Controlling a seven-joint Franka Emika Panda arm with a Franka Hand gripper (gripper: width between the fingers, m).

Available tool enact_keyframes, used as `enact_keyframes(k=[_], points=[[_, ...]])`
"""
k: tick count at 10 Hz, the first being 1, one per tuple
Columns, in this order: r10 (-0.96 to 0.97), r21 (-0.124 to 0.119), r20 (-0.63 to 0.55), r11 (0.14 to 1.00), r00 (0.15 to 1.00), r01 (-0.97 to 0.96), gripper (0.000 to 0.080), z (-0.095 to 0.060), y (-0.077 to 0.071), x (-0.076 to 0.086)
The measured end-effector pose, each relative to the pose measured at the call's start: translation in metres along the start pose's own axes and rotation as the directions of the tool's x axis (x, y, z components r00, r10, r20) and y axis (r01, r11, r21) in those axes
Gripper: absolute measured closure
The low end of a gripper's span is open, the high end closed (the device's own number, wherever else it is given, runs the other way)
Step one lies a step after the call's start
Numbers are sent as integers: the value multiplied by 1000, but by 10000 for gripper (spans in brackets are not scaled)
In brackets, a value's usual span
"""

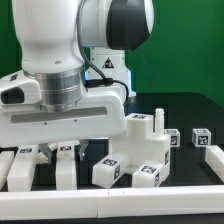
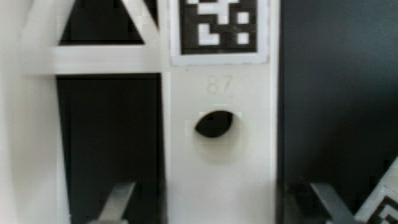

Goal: Assemble chair

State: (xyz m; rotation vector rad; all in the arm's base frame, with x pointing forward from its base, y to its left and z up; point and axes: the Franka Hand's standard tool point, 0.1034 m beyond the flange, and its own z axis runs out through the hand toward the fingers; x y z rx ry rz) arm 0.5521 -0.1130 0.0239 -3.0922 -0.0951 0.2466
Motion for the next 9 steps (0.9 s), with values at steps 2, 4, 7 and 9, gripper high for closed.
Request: enact_keyframes(k=[2, 4, 7, 9], points=[[92, 29, 29, 995, 995, -92, 518, -35, -6, -7], [117, 57, 43, 991, 992, -120, 518, -70, -13, -12], [105, 71, 26, 992, 994, -107, 518, -99, -28, -11], [107, 70, 29, 992, 994, -108, 518, -98, -29, -11]])
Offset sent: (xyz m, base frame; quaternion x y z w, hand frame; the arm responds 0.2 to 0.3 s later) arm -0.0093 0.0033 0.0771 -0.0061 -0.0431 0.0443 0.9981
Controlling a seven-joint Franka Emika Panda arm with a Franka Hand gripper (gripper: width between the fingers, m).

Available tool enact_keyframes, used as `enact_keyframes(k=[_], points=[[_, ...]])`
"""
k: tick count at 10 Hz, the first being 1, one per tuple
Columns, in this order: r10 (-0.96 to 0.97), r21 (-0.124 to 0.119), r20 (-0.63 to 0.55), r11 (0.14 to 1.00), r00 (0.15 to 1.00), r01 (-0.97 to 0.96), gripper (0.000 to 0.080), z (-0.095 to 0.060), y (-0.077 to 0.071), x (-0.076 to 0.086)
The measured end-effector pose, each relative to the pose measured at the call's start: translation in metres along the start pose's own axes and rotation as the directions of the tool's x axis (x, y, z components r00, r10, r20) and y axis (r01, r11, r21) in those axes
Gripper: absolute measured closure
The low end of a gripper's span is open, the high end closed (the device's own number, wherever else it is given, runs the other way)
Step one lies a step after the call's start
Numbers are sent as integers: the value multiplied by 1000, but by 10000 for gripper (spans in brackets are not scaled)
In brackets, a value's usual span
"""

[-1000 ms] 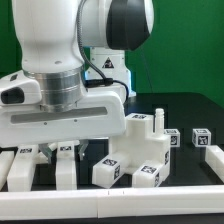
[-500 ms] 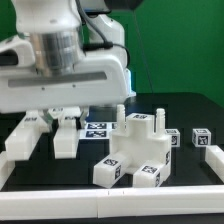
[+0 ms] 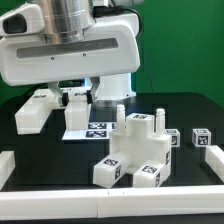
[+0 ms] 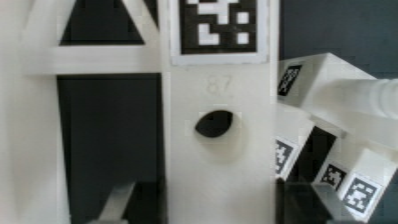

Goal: Assemble chair

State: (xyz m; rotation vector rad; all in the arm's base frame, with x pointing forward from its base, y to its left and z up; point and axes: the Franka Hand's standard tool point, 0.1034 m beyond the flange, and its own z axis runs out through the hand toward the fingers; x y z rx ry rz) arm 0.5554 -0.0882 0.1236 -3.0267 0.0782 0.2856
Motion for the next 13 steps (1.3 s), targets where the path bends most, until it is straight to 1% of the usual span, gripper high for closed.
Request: enact_keyframes(k=[1, 2, 3, 4, 5, 6, 7, 9, 10, 11, 12, 13], points=[[72, -13, 37, 997, 997, -71, 518, -8, -6, -4], [97, -12, 63, 995, 993, -96, 518, -24, -15, -4], [161, -16, 62, 987, 985, -160, 518, -30, -22, 1], [222, -25, 67, 975, 973, -221, 518, -28, -32, 3], [296, -40, 77, 955, 952, -293, 518, -27, -47, 6], [368, -56, 82, 930, 926, -364, 518, -32, -59, 15], [387, -44, 65, 922, 920, -385, 518, -34, -62, 23], [385, -46, 70, 923, 920, -382, 518, -31, -61, 22], [395, -48, 69, 919, 916, -392, 518, -31, -63, 22], [433, -48, 52, 901, 900, -431, 518, -33, -80, 24], [415, -25, 2, 909, 910, -415, 518, -37, -98, 32], [419, -2, -78, 907, 905, -420, 518, -34, -110, 35]])
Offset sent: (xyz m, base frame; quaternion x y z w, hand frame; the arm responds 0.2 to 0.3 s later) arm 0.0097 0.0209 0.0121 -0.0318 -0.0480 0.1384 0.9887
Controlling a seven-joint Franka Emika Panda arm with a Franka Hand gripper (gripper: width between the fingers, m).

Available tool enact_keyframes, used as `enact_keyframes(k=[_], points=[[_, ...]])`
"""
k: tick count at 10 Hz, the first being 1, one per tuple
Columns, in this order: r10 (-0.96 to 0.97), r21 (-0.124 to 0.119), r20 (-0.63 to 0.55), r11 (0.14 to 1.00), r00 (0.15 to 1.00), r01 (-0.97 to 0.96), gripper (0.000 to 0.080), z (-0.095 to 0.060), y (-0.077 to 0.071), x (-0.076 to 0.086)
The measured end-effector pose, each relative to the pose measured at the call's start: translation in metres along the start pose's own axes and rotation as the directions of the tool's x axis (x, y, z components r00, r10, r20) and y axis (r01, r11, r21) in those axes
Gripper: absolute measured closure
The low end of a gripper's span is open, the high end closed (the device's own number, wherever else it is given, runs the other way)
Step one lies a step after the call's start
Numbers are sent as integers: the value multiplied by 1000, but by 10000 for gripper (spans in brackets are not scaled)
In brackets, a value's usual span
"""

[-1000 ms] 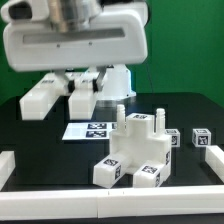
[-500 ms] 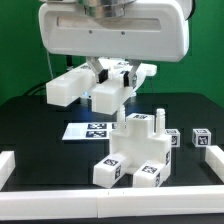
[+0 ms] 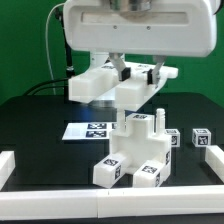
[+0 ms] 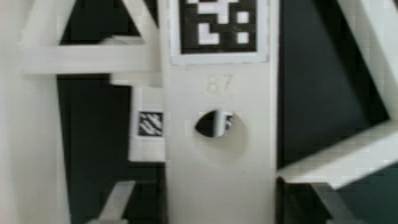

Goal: Assemble chair

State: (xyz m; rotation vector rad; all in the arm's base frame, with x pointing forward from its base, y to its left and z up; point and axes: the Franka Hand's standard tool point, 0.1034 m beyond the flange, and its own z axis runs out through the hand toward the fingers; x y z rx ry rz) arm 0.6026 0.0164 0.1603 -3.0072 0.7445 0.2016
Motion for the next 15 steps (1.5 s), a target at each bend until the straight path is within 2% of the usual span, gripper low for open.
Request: enact_keyframes(k=[2, 3, 5, 15], points=[[-13, -5, -31, 1000, 999, 13, 518, 17, -10, -16], [-5, -6, -24, 1000, 1000, 5, 518, 22, -7, -15], [16, 58, 5, 998, 1000, -16, 518, 23, -4, -13], [13, 61, 4, 998, 1000, -14, 518, 23, -7, -14]])
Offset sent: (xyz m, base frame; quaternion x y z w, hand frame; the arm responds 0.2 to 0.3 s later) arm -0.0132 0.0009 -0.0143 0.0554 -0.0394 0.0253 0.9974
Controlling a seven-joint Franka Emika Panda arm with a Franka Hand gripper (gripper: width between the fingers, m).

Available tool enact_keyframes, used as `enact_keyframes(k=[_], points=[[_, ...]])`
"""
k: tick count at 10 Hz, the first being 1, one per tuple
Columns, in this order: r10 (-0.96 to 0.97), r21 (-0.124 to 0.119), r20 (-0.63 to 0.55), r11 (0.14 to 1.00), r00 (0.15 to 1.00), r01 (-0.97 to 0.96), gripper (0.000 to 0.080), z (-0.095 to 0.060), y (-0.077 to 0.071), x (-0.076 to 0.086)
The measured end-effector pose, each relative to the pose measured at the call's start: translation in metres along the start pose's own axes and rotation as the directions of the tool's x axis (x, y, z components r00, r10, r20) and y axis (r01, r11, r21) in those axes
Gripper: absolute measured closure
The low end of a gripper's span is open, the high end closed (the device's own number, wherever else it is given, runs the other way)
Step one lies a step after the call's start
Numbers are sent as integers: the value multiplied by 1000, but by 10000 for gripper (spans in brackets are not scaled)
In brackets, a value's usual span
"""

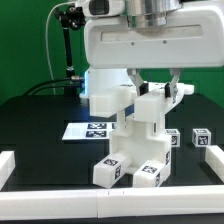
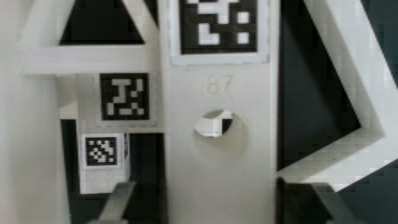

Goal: Assemble chair

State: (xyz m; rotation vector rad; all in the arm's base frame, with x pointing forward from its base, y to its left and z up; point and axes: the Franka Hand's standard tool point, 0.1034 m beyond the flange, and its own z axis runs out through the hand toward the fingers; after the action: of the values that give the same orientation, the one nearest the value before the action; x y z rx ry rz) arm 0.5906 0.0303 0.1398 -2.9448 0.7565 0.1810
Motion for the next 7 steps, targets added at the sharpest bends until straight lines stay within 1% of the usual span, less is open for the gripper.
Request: enact_keyframes(k=[1, 2, 3, 5, 7], points=[[-7, 1, -4, 1000, 1000, 7, 518, -2, -2, -2], [-12, 3, -4, 1000, 1000, 12, 518, -4, -4, -8], [-14, 0, 2, 1000, 1000, 14, 518, -1, -3, -12], [-11, -3, 1, 1000, 1000, 11, 518, 3, -1, -11], [-11, 2, -14, 1000, 1000, 11, 518, 2, -2, -8]])
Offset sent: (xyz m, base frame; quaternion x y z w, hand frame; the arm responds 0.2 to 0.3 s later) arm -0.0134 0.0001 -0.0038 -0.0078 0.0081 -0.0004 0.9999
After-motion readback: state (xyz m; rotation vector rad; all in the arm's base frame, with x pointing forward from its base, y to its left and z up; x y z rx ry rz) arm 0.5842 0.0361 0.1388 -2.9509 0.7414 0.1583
